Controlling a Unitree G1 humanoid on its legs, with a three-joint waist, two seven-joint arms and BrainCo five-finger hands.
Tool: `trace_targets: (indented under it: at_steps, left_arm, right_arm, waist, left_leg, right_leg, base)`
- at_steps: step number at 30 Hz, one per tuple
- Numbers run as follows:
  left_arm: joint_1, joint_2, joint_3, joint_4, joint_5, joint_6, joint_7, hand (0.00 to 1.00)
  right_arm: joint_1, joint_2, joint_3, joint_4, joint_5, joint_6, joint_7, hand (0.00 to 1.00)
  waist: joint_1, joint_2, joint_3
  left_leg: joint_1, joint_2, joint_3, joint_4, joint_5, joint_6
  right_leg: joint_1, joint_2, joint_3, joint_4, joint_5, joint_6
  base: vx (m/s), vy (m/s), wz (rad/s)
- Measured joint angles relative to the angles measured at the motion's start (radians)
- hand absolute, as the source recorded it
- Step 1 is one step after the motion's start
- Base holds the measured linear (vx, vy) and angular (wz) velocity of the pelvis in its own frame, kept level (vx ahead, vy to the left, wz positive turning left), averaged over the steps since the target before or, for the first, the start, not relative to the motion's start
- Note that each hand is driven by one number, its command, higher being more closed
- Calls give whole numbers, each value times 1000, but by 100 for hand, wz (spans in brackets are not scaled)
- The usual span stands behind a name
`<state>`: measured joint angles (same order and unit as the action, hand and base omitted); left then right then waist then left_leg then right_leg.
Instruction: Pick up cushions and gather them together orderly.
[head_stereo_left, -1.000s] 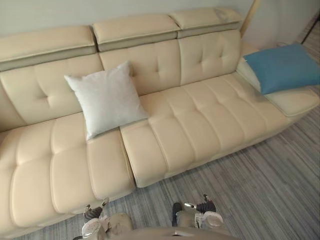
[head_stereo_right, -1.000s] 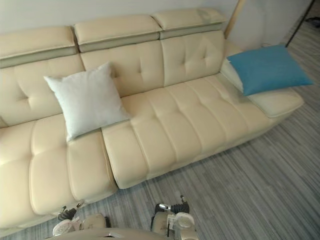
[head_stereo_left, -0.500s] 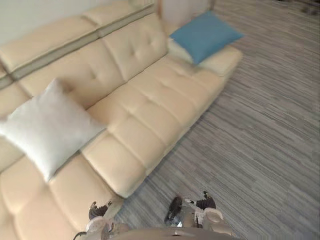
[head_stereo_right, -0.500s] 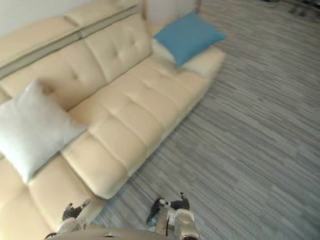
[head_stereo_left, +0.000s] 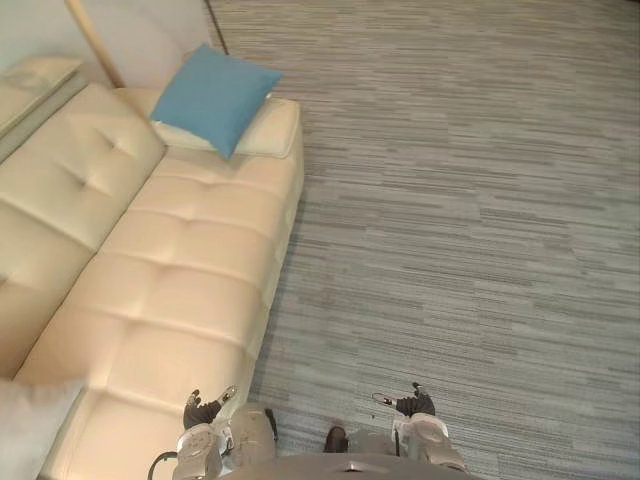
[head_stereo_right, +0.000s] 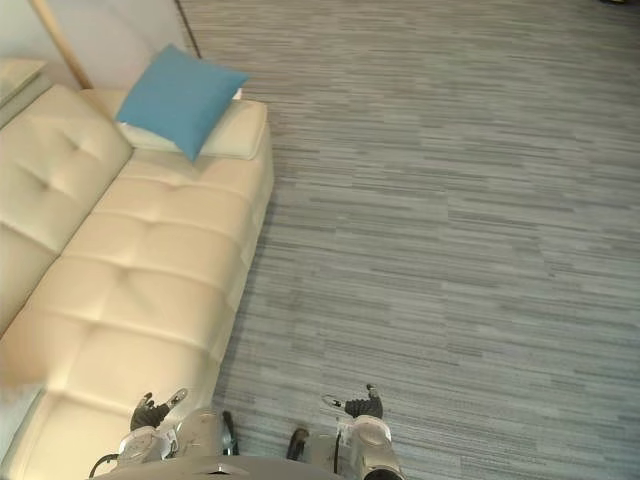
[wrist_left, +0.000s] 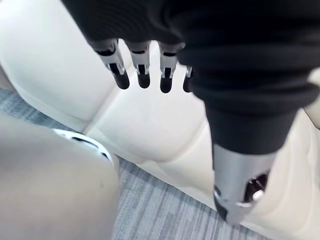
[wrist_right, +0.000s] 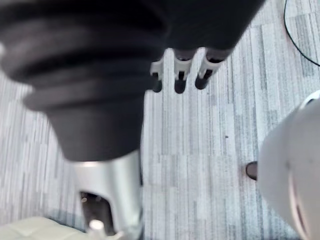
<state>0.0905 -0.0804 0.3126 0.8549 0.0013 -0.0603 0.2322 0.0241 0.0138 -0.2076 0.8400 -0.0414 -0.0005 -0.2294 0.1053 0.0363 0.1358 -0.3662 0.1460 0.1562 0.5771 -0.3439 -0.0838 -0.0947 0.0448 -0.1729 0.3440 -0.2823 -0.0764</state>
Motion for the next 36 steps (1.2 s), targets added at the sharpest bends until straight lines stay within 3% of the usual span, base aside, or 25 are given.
trace_targets:
  at_steps: [1,3,4,7,9,10,12,14,15,17,18,19,20,21,22,24,25,26,27,28,29,31,34,35,36]
  left_arm:
    - [0,-1,-2,-2,0,-3,-2,0]
    - [0,0,-1,-1,0,-3,-7,0]
    - [-1,4,-2,1,0,-2,-11,0]
    - [-6,32,-19,5,0,-1,-21,0]
    - [-7,45,-44,25,1,17,-20,0]
    - [-7,47,-50,32,1,20,-19,0]
    - [-14,47,-60,35,1,21,-19,0]
    - [-28,46,-60,40,1,22,-18,0]
    - [-39,42,-60,49,1,23,-18,0]
    - [-46,42,-61,60,2,24,-18,0]
    - [-46,42,-62,63,3,27,-18,0]
    - [-35,51,-67,73,5,29,-19,0]
    - [-36,55,-67,80,5,30,-19,0]
    - [-44,41,-59,108,7,35,-18,0]
    - [-44,19,-45,108,16,37,-18,0]
    - [-46,4,-33,104,24,37,-19,0]
    - [-49,-1,-14,99,27,37,-20,0]
    - [-45,1,13,97,26,37,-18,0]
    - [-44,2,21,95,22,37,-18,0]
    - [-31,6,31,67,21,37,-18,0]
    - [-25,7,31,46,19,36,-18,0]
    - [-18,6,30,28,11,36,-18,0]
    - [-20,3,28,13,-9,26,-18,0]
    - [-20,3,29,15,-9,24,-17,0]
    - [-17,2,28,24,-10,19,-17,0]
  right_arm:
    - [-2,-1,-4,0,4,0,0,0]
    - [-5,4,-3,1,7,0,0,0]
    - [1,10,-3,0,7,0,0,0]
    - [9,38,-8,1,7,0,2,0]
    - [28,40,-8,0,7,-1,4,0]
    - [32,39,-5,0,7,-1,7,0]
    - [35,39,-3,-25,6,-3,8,0]
    - [40,39,-5,-55,7,-6,8,0]
    - [32,36,-14,-56,7,-8,8,0]
    - [30,36,-21,-60,9,-8,9,0]
    - [27,35,-31,-61,9,-14,9,0]
    - [38,29,-33,-43,9,-17,8,0]
    - [42,28,-33,-32,9,-17,8,0]
    - [24,2,-38,-25,11,-15,8,0]
    - [4,-18,-49,-18,14,-17,7,0]
    - [1,-22,-48,-18,15,-17,8,0]
    - [2,-17,-46,-8,16,-16,8,0]
    - [-1,-16,-40,1,20,-15,7,0]
    - [0,-12,-35,2,25,-15,7,0]
    - [4,-1,-28,5,42,-18,7,0]
    - [3,7,-28,6,47,-18,6,0]
    - [-3,10,-28,11,54,-17,5,0]
    - [2,13,-36,13,54,-13,3,0]
    - [0,12,-51,13,53,-14,2,0]
    - [-6,3,-52,28,53,-14,2,0]
  waist:
    - [8,0,-1]
    - [27,-7,-8]
    - [24,-20,-26]
    - [28,-70,-22]
    - [8,-64,-18]
    - [2,-57,-13]
    - [-6,-46,-7]
    - [-25,-56,-11]
    - [-31,-52,-8]
    - [-35,-50,-6]
    - [-47,-49,-6]
    - [-58,-64,-12]
    - [-59,-77,-15]
    - [-48,-41,-14]
    - [-56,-13,-16]
    - [-59,-1,-14]
    - [-59,16,-3]
    - [-45,14,1]
    - [-40,18,0]
    - [-33,-1,13]
    - [-21,-5,12]
    - [-14,-3,9]
    - [-1,-10,12]
    - [4,-12,11]
    - [4,-8,7]
  left_leg:
    - [-1,-23,-14,-105,55,1]
    - [8,-42,-22,-148,185,28]
    - [18,-54,-12,-106,184,73]
    - [91,-79,53,-94,132,106]
    - [206,-97,52,-131,106,145]
    - [276,-101,37,-151,94,165]
    - [373,-101,31,-197,93,167]
    - [436,-97,7,-236,85,172]
    - [488,-83,5,-275,81,167]
    - [518,-72,1,-294,81,167]
    - [540,-62,-13,-307,74,150]
    - [573,-70,-43,-317,55,91]
    - [587,-73,-57,-317,45,75]
    - [620,-40,-78,-310,30,47]
    - [594,-20,-97,-253,78,1]
    - [540,-9,-114,-146,125,11]
    - [452,14,-140,68,219,5]
    - [368,39,-157,283,211,-17]
    - [341,48,-152,354,202,-23]
    - [263,70,-121,491,177,-10]
    - [202,83,-80,522,160,14]
    - [97,84,-23,463,127,40]
    - [21,45,94,155,101,49]
    - [35,15,144,-37,129,42]
    - [55,-8,159,-191,211,53]
  right_leg:
    - [22,0,38,-22,-6,19]
    - [52,1,121,-47,-16,51]
    - [61,-16,173,-37,-32,76]
    - [43,-62,192,99,-33,131]
    - [-55,-95,161,435,31,279]
    - [-105,-114,130,605,34,278]
    - [-190,-167,26,727,12,193]
    - [-268,-206,-60,676,-12,145]
    - [-312,-204,-93,549,-24,121]
    - [-341,-196,-102,444,-15,112]
    - [-359,-178,-106,314,32,107]
    - [-352,-158,-67,96,199,88]
    - [-353,-164,-45,64,301,60]
    - [-364,-148,-55,156,274,45]
    - [-352,-139,-69,185,199,40]
    - [-335,-137,-82,188,166,37]
    - [-274,-121,-96,164,136,30]
    - [-203,-104,-104,133,115,20]
    - [-170,-98,-107,121,106,16]
    - [-80,-93,-123,84,82,16]
    - [-24,-93,-129,54,66,21]
    - [39,-94,-148,1,51,30]
    - [110,-112,-175,-71,54,66]
    - [132,-126,-180,-86,46,89]
    - [147,-130,-178,-94,33,111]
  base:
    - [517,225,-107]
    - [511,237,-122]
    - [475,214,-99]
    - [593,260,-60]
    - [495,165,-16]
    - [366,90,-3]
    - [528,57,5]
    - [552,-50,21]
    - [488,-118,25]
    - [403,-126,22]
    - [534,-221,43]
    - [559,-256,49]
    - [575,-273,31]
    - [563,-253,21]
    - [539,-234,12]
    - [413,-187,25]
    - [466,-212,19]
    - [555,-247,10]
    - [415,-152,6]
    - [380,-122,16]
    - [412,-98,25]
    - [331,-10,27]
    - [355,102,30]
    - [393,150,17]
    - [313,137,5]
